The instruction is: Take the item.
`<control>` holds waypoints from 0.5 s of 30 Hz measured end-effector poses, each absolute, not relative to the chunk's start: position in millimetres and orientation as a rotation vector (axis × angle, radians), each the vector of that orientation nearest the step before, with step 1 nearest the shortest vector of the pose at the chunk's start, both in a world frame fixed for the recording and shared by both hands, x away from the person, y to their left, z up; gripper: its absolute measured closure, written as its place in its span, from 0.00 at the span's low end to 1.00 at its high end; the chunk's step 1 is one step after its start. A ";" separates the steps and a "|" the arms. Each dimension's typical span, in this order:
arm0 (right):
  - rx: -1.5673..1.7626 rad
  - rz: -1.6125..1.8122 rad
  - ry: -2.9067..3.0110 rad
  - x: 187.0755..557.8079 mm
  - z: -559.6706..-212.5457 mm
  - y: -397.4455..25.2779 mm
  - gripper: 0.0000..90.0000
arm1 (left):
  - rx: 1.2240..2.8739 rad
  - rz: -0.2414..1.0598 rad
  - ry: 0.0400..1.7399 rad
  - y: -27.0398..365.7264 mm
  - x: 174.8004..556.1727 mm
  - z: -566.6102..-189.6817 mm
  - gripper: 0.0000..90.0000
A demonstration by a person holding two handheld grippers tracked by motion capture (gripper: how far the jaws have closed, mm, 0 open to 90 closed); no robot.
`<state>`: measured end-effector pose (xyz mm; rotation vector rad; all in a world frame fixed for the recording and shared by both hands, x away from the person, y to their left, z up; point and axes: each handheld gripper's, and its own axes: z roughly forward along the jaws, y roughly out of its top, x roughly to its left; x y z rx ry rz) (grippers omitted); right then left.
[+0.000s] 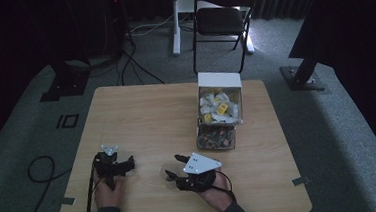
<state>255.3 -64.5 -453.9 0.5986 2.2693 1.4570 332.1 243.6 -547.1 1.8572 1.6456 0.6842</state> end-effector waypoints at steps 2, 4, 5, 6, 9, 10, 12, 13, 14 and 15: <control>0.610 1.455 2.266 255.4 -453.9 -68.4 0.49 | 1.857 0.684 1.646 243.5 332.1 -547.1 0.10; 0.623 1.452 2.261 255.6 -454.2 -73.4 0.49 | 1.857 0.684 1.646 243.5 332.1 -547.1 0.10; 0.628 1.451 2.259 255.5 -454.3 -75.3 0.49 | 1.856 0.685 1.645 243.5 332.1 -547.2 0.10; 0.633 1.451 2.255 255.8 -454.3 -78.0 0.49 | 1.857 0.684 1.646 243.6 332.1 -547.1 0.10; 0.652 1.442 2.244 256.2 -454.5 -86.8 0.49 | 1.860 0.685 1.644 243.7 332.1 -547.1 0.10; 0.661 1.442 2.240 256.6 -454.6 -90.0 0.49 | 1.860 0.684 1.645 243.7 332.1 -547.0 0.10; 0.677 1.435 2.232 257.3 -454.9 -96.7 0.49 | 1.860 0.684 1.644 243.7 332.1 -547.1 0.10; 0.686 1.432 2.227 257.6 -455.0 -100.2 0.49 | 1.859 0.684 1.645 243.7 332.1 -547.1 0.10; 0.694 1.429 2.222 257.8 -455.2 -104.0 0.49 | 1.859 0.684 1.645 243.7 332.1 -547.1 0.10; 0.703 1.427 2.217 258.0 -455.5 -107.8 0.49 | 1.859 0.685 1.644 243.7 332.1 -547.1 0.10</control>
